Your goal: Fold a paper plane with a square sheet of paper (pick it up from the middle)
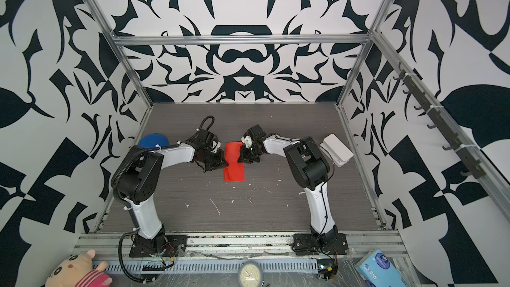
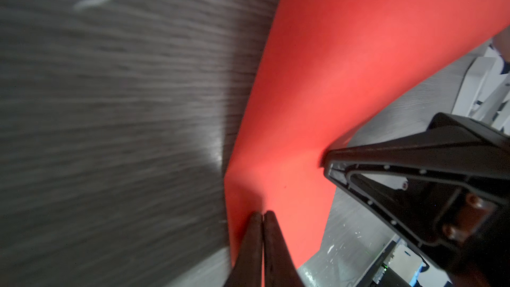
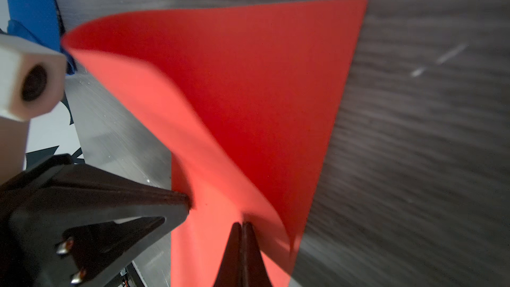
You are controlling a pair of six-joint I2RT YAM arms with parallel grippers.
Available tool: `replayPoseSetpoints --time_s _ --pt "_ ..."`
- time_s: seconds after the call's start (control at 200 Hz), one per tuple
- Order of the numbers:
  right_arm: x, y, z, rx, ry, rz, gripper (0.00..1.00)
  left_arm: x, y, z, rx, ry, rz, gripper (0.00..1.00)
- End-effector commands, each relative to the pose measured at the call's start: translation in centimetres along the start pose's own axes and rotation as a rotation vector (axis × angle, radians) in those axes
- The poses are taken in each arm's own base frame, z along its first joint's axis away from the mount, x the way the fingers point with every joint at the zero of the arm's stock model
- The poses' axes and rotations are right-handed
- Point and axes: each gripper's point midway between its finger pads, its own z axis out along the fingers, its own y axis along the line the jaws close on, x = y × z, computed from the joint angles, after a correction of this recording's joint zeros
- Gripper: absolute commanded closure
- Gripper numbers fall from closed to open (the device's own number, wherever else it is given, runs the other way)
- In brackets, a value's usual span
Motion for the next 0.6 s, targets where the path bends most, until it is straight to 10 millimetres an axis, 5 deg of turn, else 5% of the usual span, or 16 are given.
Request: replayPoseSetpoints --time_s 0.0,0.195,0.415,0.595 --pt "4.0 -7.8 1.8 0.272 0.104 0.110 1.00 1.4 3.6 -0.5 -0.064 0.026 -0.102 0.91" --pt "4.0 -7.9 1.9 0.278 0.105 0.109 1.00 1.0 5.0 -2.0 -0.004 -0.017 -0.222 0.90" --pt "3.7 -7.6 1.7 0.273 0.101 0.101 1.00 -0.1 -0.8 -4.6 0.112 -0.082 -0.145 0.89" --pt "3.7 -7.7 1.7 0.276 0.103 0.103 1.00 1.8 -2.4 -2.5 0.108 -0.003 -0.120 0.89"
